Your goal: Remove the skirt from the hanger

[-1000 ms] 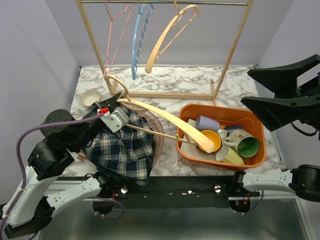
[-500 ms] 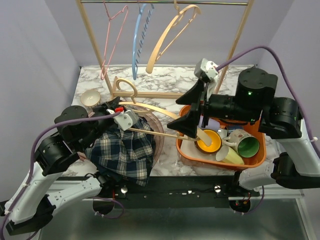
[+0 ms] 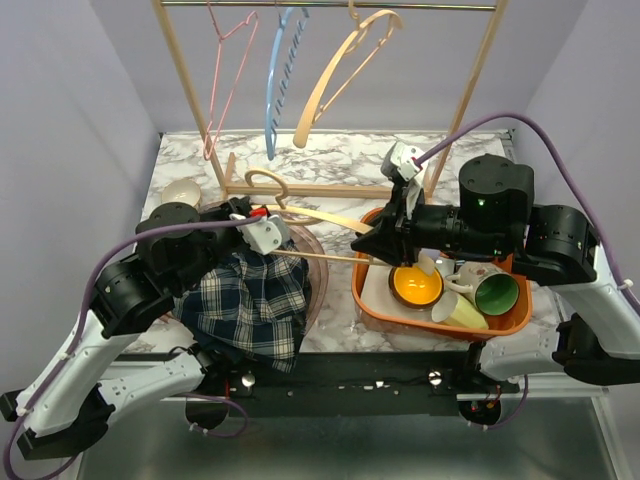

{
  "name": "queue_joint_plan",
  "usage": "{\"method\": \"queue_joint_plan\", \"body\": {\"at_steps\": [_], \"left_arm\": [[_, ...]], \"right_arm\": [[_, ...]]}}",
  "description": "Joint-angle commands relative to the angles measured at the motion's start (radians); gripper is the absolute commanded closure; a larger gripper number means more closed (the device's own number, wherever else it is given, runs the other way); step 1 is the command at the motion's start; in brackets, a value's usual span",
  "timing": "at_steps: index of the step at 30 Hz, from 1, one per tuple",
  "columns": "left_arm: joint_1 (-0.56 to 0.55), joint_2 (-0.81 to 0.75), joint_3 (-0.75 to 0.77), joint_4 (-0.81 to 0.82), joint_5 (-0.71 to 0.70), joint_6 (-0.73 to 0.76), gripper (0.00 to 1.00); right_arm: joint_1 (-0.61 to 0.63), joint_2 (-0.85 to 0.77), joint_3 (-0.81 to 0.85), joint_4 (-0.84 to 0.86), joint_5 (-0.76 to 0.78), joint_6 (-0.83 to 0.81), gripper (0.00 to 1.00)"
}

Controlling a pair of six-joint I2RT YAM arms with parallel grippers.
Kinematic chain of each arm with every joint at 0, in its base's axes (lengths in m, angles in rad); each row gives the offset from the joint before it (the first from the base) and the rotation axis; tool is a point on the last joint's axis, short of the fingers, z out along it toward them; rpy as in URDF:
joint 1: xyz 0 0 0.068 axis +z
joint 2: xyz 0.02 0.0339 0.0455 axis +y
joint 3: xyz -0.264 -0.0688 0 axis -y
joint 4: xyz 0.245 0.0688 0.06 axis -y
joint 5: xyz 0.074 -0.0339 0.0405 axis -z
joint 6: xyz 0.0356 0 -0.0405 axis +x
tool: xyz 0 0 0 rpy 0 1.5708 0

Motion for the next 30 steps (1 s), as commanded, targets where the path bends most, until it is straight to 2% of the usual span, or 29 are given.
{"method": "queue_joint_plan", "body": {"at_steps": [1,2,3,6,8,9,11,13,14,15,17,19,23,25,28,30], "left_arm": [[-0.001,-0.008,0.007,0.042,-0.003,-0.045,0.64],[0.0,-0.011,0.002,0.06,0.002,-0.049,0.57],[-0.001,-0.015,-0.002,0.068,0.014,-0.054,0.3],[0.0,-0.038,-0.018,0.1,0.037,-0.065,0.16],[0.0,-0.063,-0.044,0.132,0.043,-0.071,0.13],[0.0,-0.069,-0.053,0.17,0.042,-0.076,0.07],[-0.001,-0.087,-0.065,0.215,0.031,-0.094,0.02],[0.0,-0.077,-0.05,0.215,0.028,-0.181,0.01],[-0.001,-0.062,0.011,0.185,0.016,-0.235,0.01],[-0.001,-0.04,0.052,0.157,0.014,-0.346,0.01],[0.0,-0.003,0.117,0.122,0.04,-0.393,0.01],[0.0,-0.006,0.108,0.129,0.089,-0.419,0.01],[0.0,-0.046,0.002,0.293,0.091,-0.532,0.01],[-0.001,-0.086,-0.047,0.368,-0.009,-0.579,0.01],[0.0,-0.152,-0.177,0.54,-0.066,-0.606,0.01],[0.0,-0.208,-0.251,0.618,-0.038,-0.617,0.01]], "right_arm": [[0.011,-0.046,-0.064,-0.002,0.067,-0.012,0.99],[0.011,-0.049,-0.072,-0.005,0.123,-0.008,0.99],[0.009,-0.061,-0.089,-0.006,0.151,0.009,0.99],[0.011,-0.086,-0.124,-0.015,0.236,0.034,0.99],[0.011,-0.104,-0.13,-0.04,0.315,0.048,0.99],[0.009,-0.107,-0.133,-0.052,0.345,0.057,0.99],[0.011,-0.117,-0.144,-0.093,0.441,0.072,0.99],[0.011,-0.115,-0.147,-0.12,0.5,0.094,0.99],[0.011,-0.11,-0.147,-0.141,0.523,0.103,0.99],[0.009,-0.107,-0.141,-0.152,0.565,0.118,0.99],[0.011,-0.089,-0.123,-0.187,0.649,0.134,0.99],[0.008,-0.077,-0.112,-0.213,0.711,0.167,0.99],[0.009,-0.061,-0.09,-0.233,0.877,0.209,0.99],[0.005,-0.043,-0.047,-0.23,1.009,0.22,0.99],[-0.001,-0.038,-0.033,-0.135,1.15,0.149,0.99],[-0.012,-0.044,-0.052,0.007,1.219,0.038,0.99]]}}
